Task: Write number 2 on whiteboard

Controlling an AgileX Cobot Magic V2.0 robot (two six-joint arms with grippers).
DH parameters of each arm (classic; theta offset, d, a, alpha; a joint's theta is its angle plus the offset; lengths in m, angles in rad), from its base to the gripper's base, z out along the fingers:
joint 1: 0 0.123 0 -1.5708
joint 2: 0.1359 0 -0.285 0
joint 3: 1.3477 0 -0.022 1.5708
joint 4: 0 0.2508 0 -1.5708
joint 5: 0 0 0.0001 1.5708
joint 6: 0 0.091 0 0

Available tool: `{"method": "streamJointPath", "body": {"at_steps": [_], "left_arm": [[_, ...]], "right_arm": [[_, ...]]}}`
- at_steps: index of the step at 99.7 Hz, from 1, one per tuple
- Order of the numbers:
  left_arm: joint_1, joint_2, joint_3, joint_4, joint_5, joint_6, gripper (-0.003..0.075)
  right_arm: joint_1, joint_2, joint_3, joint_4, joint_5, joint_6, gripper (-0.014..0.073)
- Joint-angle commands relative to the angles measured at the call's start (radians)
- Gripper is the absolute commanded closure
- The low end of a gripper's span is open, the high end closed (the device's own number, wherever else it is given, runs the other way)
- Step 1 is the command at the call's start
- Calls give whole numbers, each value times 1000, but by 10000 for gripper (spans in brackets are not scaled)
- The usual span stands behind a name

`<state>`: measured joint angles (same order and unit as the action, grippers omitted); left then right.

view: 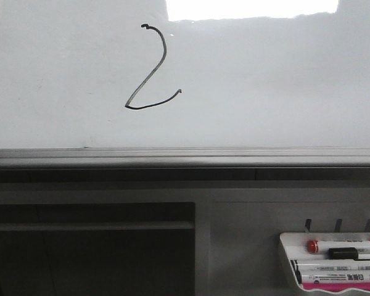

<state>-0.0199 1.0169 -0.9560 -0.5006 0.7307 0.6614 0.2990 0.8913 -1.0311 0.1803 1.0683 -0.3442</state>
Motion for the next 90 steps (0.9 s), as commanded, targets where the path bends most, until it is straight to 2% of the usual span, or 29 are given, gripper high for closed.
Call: {"method": "streamJointPath", "body": {"at_steps": [1,7,12,16,23,36,45,55,61,66,77,90], "left_arm": [[21,-52,-93,95,168,-84,376],[25,-73,-119,206,253,-179,376],[25,-96,-124,289,268,-259,376],[25,-112,-113,348,246,-324,377],[25,-161,-62,405,128,-411,391],[25,-292,130,381,-172,-443,437],[25,-374,261,334,-359,-443,492],[25,-432,392,311,-554,-443,598],[25,-451,438,278,-648,-449,673],[25,-463,464,249,-689,-449,743],[25,-463,490,178,-715,-450,740],[25,-463,490,178,-706,-450,740]], "right_arm": [[-7,-14,-31,-180,9,213,296],[-7,-16,-22,-265,29,320,296],[-7,-30,3,-314,16,393,296],[-7,-53,31,-323,-18,423,296],[-7,-110,110,-322,-147,461,296],[-7,-227,284,-322,-478,533,326],[-7,-294,383,-322,-654,550,441],[-7,-331,467,-327,-830,550,640],[-7,-334,510,-343,-903,550,666],[-7,-332,537,-363,-950,550,666],[-7,-330,581,-363,-978,550,666],[-7,-330,608,-363,-976,550,666]]}}
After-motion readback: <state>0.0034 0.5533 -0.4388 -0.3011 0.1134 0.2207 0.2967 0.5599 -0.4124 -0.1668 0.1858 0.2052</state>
